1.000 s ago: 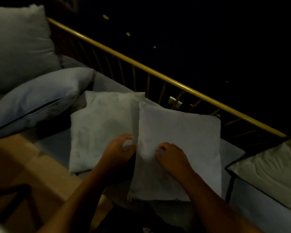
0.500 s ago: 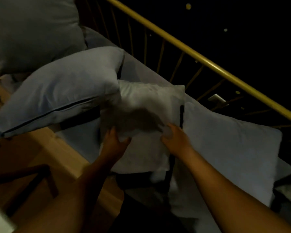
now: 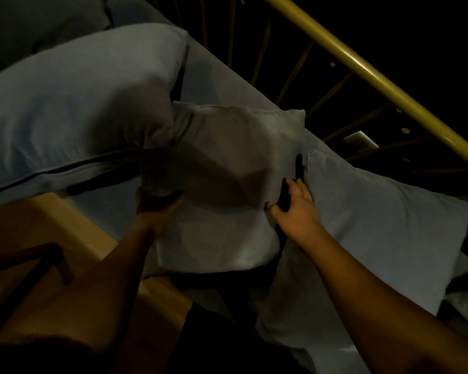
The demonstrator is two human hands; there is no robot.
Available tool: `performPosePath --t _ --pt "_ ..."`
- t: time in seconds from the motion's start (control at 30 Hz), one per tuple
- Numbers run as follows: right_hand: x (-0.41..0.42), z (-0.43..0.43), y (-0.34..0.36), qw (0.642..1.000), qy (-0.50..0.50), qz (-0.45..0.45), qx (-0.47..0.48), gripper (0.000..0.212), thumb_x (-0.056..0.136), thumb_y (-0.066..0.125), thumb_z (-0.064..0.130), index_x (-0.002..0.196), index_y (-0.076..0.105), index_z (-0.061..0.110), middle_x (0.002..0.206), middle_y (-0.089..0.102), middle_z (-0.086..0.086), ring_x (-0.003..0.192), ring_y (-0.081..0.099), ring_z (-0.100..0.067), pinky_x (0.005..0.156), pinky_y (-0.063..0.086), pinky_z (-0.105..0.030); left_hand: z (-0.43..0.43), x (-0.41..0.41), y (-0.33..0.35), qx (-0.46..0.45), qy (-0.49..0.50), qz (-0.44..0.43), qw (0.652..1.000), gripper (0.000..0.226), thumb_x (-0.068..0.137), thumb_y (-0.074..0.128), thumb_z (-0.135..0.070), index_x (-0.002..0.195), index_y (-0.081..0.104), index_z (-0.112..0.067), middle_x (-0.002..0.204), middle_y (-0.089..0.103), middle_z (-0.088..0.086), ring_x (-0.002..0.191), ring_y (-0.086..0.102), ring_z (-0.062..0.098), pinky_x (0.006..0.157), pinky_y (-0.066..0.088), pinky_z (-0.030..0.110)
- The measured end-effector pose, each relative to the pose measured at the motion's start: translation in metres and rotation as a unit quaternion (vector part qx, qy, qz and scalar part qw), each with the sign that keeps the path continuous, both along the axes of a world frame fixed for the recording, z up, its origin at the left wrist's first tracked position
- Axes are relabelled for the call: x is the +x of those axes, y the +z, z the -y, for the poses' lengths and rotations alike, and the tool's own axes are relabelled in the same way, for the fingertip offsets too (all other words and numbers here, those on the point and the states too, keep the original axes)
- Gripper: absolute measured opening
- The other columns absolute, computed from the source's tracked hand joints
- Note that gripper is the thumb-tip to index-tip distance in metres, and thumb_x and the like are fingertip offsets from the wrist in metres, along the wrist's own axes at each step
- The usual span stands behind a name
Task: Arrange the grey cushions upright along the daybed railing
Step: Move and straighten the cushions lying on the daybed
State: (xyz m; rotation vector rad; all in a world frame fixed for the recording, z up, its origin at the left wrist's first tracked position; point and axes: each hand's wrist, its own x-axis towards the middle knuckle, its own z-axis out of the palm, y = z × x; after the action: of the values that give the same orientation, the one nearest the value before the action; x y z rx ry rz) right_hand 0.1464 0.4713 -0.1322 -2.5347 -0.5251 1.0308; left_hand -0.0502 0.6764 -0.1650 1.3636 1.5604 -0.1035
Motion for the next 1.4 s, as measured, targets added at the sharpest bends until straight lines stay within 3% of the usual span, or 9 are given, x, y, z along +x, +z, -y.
performPosePath --t 0.17,0.43,0.7,0.87,1.0,1.07,1.17,1.27,1.4 --pt "-0.012 0.011 0.006 1.000 0.013 -0.011 0.020 0.078 0.084 0.063 0.040 0.148 0.024 0.018 0.158 0.018 -0.013 0.144 0.020 -0.029 0.115 0.021 -0.035 0.021 0.004 0.027 0.040 0.011 0.045 0.998 0.067 0.081 0.072 -0.012 0.138 0.039 0.000 0.138 0.049 0.025 0.126 0.048 0.040 0.096 0.044 0.039" --pt "-0.034 0.003 0.045 0.994 0.055 0.013 0.097 0.084 0.082 0.060 0.052 0.148 0.021 0.021 0.158 0.019 -0.008 0.145 0.019 -0.026 0.118 0.020 -0.040 0.073 0.009 0.078 0.142 -0.056 0.087 0.984 0.091 0.056 0.077 -0.060 0.134 0.042 -0.027 0.133 0.057 0.003 0.121 0.056 0.024 0.098 0.049 0.045" --pt "0.013 -0.047 0.132 0.973 0.046 0.077 0.212 0.079 0.082 0.060 0.053 0.146 0.027 0.021 0.156 0.024 -0.007 0.143 0.023 -0.024 0.116 0.025 -0.039 0.088 0.042 0.130 0.124 -0.269 0.166 0.940 0.102 0.056 0.072 -0.065 0.142 0.021 -0.044 0.146 0.044 0.000 0.134 0.043 0.022 0.111 0.034 0.052" --pt "0.042 -0.062 0.167 0.971 0.019 0.086 0.223 0.109 0.065 0.068 0.066 0.149 0.007 0.031 0.159 0.008 -0.005 0.145 0.015 -0.031 0.113 0.028 -0.054 0.099 0.059 0.156 0.127 -0.374 0.193 0.898 0.096 0.074 0.076 -0.038 0.149 0.017 -0.032 0.143 0.038 0.004 0.132 0.039 0.018 0.102 0.032 0.021" --pt "0.060 -0.097 0.175 0.972 0.005 0.166 0.169 0.118 0.059 0.071 0.067 0.147 -0.001 0.037 0.160 0.001 -0.005 0.145 0.010 -0.035 0.111 0.025 -0.059 0.123 0.063 0.160 0.125 -0.400 0.259 0.870 0.088 0.070 0.076 -0.046 0.142 0.027 -0.041 0.141 0.038 -0.010 0.130 0.038 0.003 0.094 0.028 0.000" --pt "0.072 -0.106 0.171 0.975 -0.047 0.179 0.124 0.118 0.064 0.078 0.051 0.146 -0.004 0.039 0.160 0.002 -0.005 0.143 0.015 -0.038 0.108 0.027 -0.062 0.121 0.063 0.160 0.113 -0.380 0.289 0.871 0.080 0.073 0.076 -0.041 0.138 0.029 -0.043 0.139 0.038 -0.016 0.129 0.037 -0.001 0.097 0.026 -0.003" --pt "0.083 -0.104 0.164 0.981 -0.120 0.118 0.095 0.117 0.069 0.080 0.029 0.146 -0.007 0.043 0.159 0.009 -0.002 0.137 0.029 -0.042 0.100 0.038 -0.064 0.113 0.061 0.152 0.026 -0.225 0.330 0.916 0.062 0.078 0.068 -0.042 0.133 0.040 -0.046 0.137 0.047 -0.013 0.126 0.047 0.003 0.103 0.042 0.018" --pt "0.076 -0.095 0.160 0.976 -0.150 0.113 0.114 0.118 0.068 0.079 0.030 0.144 -0.010 0.042 0.158 0.013 -0.002 0.134 0.036 -0.041 0.097 0.041 -0.063 0.108 0.047 0.130 -0.069 -0.085 0.315 0.943 0.034 0.092 0.052 -0.045 0.125 0.043 -0.043 0.128 0.048 -0.015 0.114 0.051 -0.001 0.095 0.045 0.022" --pt "0.067 -0.077 0.160 0.968 -0.191 0.092 0.135 0.112 0.068 0.076 0.036 0.144 -0.005 0.042 0.152 0.027 -0.010 0.126 0.045 -0.043 0.095 0.043 -0.062 0.134 0.022 0.107 -0.255 0.020 0.328 0.909 0.052 0.096 0.031 -0.053 0.127 0.056 -0.020 0.122 0.068 0.005 0.115 0.062 0.021 0.104 0.042 0.043"
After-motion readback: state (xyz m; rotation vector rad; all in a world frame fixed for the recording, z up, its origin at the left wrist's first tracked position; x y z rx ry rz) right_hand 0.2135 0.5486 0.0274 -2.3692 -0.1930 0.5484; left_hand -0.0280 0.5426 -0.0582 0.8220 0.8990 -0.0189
